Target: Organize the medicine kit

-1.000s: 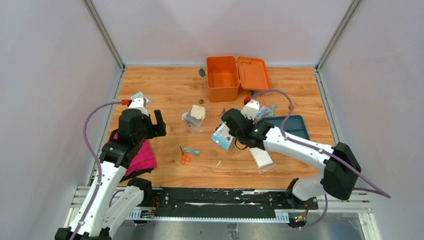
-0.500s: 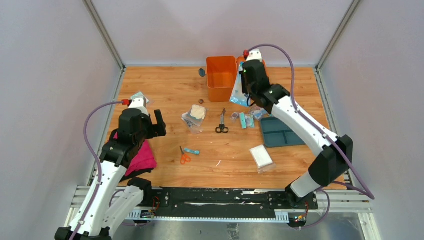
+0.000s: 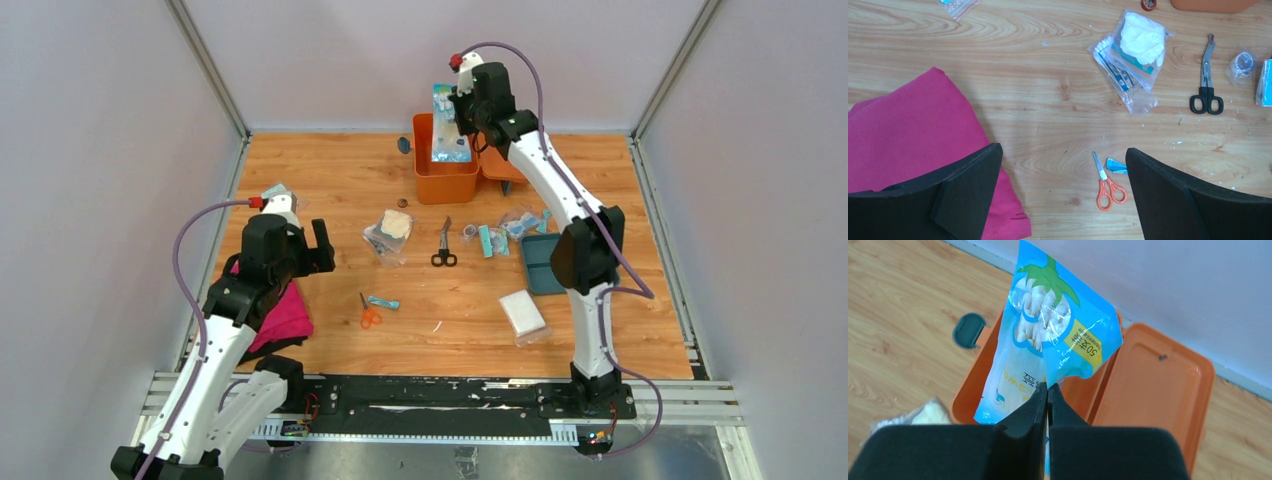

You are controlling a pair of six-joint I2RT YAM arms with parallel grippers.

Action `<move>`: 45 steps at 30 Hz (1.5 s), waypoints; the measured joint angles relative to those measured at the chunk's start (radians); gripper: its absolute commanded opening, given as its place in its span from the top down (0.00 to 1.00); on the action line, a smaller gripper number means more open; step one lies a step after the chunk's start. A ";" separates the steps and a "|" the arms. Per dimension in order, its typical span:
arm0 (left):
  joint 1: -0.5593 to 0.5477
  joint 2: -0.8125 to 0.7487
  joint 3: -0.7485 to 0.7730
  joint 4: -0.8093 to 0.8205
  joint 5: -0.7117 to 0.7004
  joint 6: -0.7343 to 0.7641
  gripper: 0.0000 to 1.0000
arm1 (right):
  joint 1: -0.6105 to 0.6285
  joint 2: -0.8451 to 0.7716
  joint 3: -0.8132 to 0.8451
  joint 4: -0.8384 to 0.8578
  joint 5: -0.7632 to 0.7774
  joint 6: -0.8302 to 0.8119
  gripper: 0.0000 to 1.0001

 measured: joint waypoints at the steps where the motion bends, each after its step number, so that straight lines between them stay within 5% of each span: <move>1: 0.000 0.002 0.000 0.000 0.000 0.000 0.00 | -0.008 0.049 0.060 -0.007 -0.021 -0.003 1.00; 11: 0.000 0.014 0.000 0.000 0.002 0.000 0.00 | -0.028 0.325 0.282 -0.067 -0.132 0.002 0.94; 19: 0.000 0.026 0.000 0.000 0.003 0.000 0.00 | -0.027 0.338 0.282 -0.069 -0.181 0.047 0.61; 24: 0.000 0.027 0.000 0.000 0.002 0.000 0.00 | -0.028 0.313 0.264 -0.068 -0.163 0.067 0.56; 31: 0.000 0.027 0.000 0.000 0.002 0.000 0.00 | -0.028 0.057 0.089 -0.067 -0.108 0.092 0.56; 37: 0.000 0.027 0.000 0.000 0.002 0.000 0.00 | -0.027 -0.344 -0.201 -0.032 -0.039 0.175 0.53; 45: 0.000 0.027 0.000 0.000 0.007 0.001 0.00 | -0.027 -0.656 -0.555 -0.118 0.051 0.297 0.46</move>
